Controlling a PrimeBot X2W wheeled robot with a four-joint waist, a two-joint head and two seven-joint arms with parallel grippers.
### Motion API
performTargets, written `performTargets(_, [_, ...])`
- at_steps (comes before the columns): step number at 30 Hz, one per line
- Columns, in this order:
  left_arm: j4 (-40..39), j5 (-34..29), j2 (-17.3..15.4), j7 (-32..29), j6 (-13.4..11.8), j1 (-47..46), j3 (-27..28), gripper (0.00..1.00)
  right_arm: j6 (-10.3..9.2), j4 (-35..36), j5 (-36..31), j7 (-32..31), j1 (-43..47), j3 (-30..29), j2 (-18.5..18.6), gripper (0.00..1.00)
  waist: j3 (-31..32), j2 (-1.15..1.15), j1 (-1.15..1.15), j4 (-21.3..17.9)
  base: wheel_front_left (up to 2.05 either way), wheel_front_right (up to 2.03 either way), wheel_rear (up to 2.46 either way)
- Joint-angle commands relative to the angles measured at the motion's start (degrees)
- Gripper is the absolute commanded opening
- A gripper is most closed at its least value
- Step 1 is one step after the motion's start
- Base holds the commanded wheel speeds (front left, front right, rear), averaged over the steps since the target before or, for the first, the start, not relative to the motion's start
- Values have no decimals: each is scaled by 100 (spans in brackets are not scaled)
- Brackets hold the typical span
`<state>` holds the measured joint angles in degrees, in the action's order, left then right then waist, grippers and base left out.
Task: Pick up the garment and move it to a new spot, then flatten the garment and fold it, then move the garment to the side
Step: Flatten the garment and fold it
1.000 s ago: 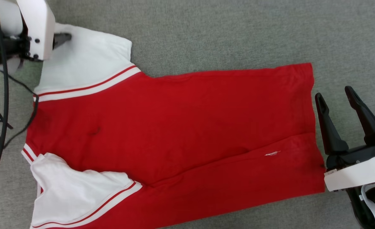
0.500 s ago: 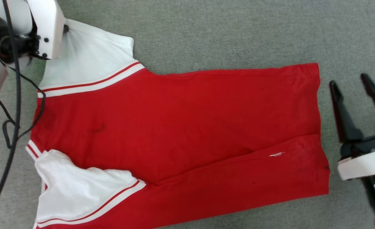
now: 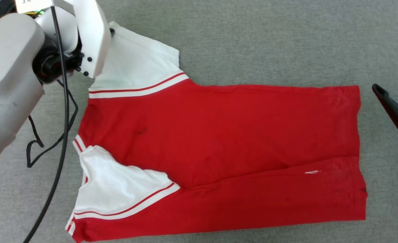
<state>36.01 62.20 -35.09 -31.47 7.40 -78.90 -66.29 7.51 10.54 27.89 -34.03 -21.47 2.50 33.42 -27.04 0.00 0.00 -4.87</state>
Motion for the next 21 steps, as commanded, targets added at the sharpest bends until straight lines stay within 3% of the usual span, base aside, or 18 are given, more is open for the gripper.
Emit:
performTargets(1, [-112,-16,-10,88,2,67,-53,0,-6,-79,166,-308,-195,113,148,100,58,0,0,119,0,0,0])
performTargets(9, [-591,-58,-82,366,2,7,-252,0,-6,-609,661,-1902,-962,908,677,100,-22,0,0,373,0,0,0])
performTargets(15, [-762,-76,-51,501,2,-127,-313,0,-6,-1183,521,-2187,-1391,1500,610,100,-171,0,0,507,0,0,0])
performTargets(21, [-820,-82,-38,633,3,-175,-386,0,-4,-1933,402,-2076,-1417,2126,450,100,-266,0,0,585,0,0,0])
